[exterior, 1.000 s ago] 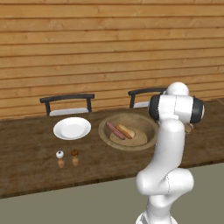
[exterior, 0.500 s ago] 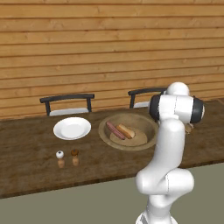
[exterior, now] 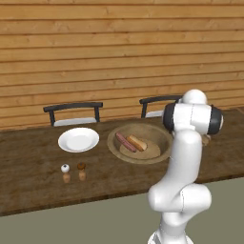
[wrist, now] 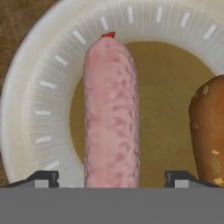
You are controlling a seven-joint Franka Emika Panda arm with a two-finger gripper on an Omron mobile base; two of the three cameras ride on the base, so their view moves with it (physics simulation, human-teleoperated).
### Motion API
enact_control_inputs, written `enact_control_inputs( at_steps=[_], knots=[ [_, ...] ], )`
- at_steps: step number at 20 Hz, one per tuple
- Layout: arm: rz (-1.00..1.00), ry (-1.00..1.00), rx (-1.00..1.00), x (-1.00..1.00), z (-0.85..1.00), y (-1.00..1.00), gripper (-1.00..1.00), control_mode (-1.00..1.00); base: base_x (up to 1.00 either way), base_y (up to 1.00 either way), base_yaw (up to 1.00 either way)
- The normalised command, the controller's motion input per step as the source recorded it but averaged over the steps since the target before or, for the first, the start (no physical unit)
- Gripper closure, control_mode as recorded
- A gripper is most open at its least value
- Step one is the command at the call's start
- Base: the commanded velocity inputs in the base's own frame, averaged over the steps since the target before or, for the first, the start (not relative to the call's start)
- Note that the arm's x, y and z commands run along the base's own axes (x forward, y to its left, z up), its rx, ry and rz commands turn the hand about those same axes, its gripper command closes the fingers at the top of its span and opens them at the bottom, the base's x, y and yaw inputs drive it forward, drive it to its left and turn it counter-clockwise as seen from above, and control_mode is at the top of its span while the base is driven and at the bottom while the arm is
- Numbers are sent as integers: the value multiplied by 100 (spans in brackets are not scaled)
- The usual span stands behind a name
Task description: Place one bun and one sausage from the bowl on each plate.
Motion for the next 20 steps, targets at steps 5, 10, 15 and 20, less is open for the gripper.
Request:
enact_control_inputs(
  at_steps=[5, 10, 15, 20],
  knots=[
    [0, -2, 0, -35, 71, 31, -100, -100, 0, 0, 0],
    [0, -2, 0, -28, 91, 82, -100, -100, 0, 0, 0],
    [6, 0, -1, -6, 37, 87, -100, -100, 0, 0, 0],
    [8, 0, -7, -9, 6, 94, -100, -100, 0, 0, 0]
  ],
)
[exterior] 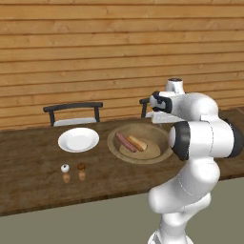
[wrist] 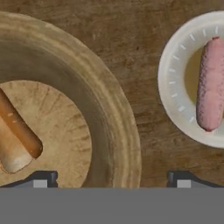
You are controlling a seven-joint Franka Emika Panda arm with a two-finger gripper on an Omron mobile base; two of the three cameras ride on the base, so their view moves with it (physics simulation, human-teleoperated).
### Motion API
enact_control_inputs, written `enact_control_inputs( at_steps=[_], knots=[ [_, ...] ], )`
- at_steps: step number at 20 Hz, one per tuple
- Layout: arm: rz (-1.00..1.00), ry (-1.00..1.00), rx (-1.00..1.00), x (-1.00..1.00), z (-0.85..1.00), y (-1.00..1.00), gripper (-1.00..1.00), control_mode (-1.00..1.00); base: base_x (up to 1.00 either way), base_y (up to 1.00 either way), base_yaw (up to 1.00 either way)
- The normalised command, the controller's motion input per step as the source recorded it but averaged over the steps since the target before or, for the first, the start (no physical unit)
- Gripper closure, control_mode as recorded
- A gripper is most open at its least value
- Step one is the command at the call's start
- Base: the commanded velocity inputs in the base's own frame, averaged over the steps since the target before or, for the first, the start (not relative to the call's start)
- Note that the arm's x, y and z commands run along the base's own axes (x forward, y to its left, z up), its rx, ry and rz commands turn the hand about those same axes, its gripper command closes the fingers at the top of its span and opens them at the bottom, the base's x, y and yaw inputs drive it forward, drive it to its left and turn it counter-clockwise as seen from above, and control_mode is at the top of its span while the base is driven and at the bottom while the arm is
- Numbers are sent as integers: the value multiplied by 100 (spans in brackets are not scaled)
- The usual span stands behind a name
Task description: Place one bun and one sausage from the bowl on each plate.
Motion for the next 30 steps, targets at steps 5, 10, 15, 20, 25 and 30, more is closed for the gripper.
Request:
enact_control_inputs(
  at_steps=[5, 10, 15, 20, 25, 30],
  knots=[
    [6, 0, -3, 0, 0, 76, -100, -100, 0, 0, 0],
    [4, 0, -4, 0, -1, 48, -100, -100, 0, 0, 0],
    [0, 1, 0, 3, -8, 22, -100, -100, 0, 0, 0],
    [3, 6, 0, 9, -29, 52, -100, -100, 0, 0, 0],
    [3, 4, 0, 17, -23, 47, -100, -100, 0, 0, 0],
    [1, 2, 0, 2, -25, 14, -100, -100, 0, 0, 0]
  ],
)
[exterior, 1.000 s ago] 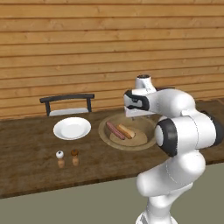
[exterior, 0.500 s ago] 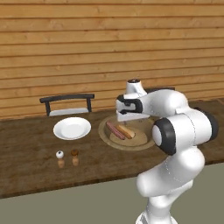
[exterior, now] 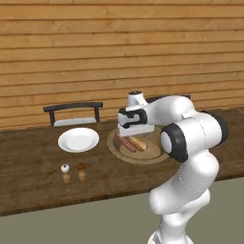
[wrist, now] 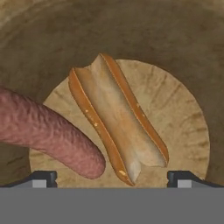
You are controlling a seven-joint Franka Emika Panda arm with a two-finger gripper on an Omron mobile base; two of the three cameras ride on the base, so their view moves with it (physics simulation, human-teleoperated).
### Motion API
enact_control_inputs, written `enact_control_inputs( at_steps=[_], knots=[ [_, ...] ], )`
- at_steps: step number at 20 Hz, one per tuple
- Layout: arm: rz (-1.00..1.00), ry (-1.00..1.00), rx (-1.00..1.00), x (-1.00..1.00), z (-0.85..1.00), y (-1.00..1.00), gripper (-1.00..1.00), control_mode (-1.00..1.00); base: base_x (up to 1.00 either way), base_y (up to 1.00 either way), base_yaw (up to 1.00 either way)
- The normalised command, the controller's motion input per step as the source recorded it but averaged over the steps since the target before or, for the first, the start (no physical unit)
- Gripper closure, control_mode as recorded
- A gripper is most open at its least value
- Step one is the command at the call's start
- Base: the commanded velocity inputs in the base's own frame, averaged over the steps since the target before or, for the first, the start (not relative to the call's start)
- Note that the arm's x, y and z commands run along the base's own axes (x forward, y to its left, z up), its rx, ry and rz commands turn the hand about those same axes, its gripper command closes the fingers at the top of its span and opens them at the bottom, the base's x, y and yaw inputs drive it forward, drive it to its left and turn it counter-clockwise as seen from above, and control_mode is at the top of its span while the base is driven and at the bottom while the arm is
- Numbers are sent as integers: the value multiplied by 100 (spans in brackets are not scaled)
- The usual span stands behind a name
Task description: Place one bun and one sausage from the bowl on each plate.
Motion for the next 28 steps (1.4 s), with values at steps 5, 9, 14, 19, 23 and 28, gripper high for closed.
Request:
enact_control_inputs(
  at_steps=[5, 9, 14, 19, 23, 28],
  knots=[
    [0, 0, 0, 0, -28, 0, -100, -100, 0, 0, 0],
    [0, 0, 0, 0, -34, -4, -100, -100, 0, 0, 0],
    [0, 0, 0, 0, -30, -20, -100, -100, 0, 0, 0],
    [0, 0, 0, 0, -10, -21, -100, -100, 0, 0, 0],
    [0, -2, 0, 0, 0, -19, -100, -100, 0, 0, 0],
    [2, 0, 0, -11, 0, -15, -100, -100, 0, 0, 0]
  ],
)
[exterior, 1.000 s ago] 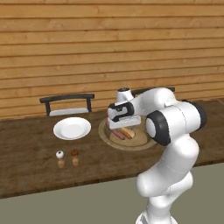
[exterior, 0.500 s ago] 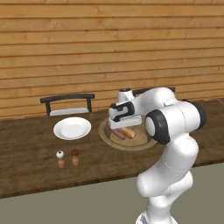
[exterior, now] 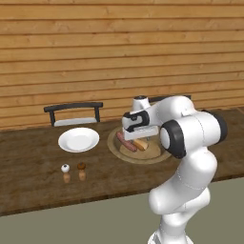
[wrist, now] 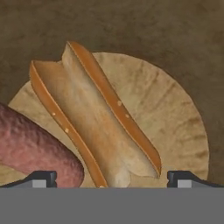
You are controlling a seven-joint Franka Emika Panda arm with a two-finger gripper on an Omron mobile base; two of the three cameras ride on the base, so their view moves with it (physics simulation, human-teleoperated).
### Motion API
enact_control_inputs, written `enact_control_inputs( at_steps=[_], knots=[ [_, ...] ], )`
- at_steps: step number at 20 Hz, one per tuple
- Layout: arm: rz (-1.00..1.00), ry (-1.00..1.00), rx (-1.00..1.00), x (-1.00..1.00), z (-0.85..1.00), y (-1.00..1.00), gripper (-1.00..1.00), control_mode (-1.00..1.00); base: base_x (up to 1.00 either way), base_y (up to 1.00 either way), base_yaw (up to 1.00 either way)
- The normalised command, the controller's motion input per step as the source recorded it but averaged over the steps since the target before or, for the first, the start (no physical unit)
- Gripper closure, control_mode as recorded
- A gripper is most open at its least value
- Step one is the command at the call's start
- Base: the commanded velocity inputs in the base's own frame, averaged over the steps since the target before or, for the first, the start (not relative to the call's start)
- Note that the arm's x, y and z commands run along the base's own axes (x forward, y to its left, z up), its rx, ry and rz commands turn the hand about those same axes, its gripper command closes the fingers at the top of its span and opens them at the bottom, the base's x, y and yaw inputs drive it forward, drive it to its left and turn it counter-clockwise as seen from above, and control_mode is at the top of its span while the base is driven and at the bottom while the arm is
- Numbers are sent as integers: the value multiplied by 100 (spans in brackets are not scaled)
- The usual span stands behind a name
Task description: Place one bun and one sausage from the bowl on each plate.
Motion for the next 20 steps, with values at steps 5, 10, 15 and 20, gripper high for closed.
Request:
enact_control_inputs(
  at_steps=[5, 10, 15, 20],
  knots=[
    [28, 0, 6, 0, 0, -15, -100, -100, 0, 0, 0],
    [34, 1, 12, 0, 0, -14, -100, -100, 0, 0, 0],
    [15, 6, 6, 0, -21, 17, -100, -100, 0, 0, 0],
    [1, 4, 1, 0, -15, 8, -100, -100, 0, 0, 0]
  ],
)
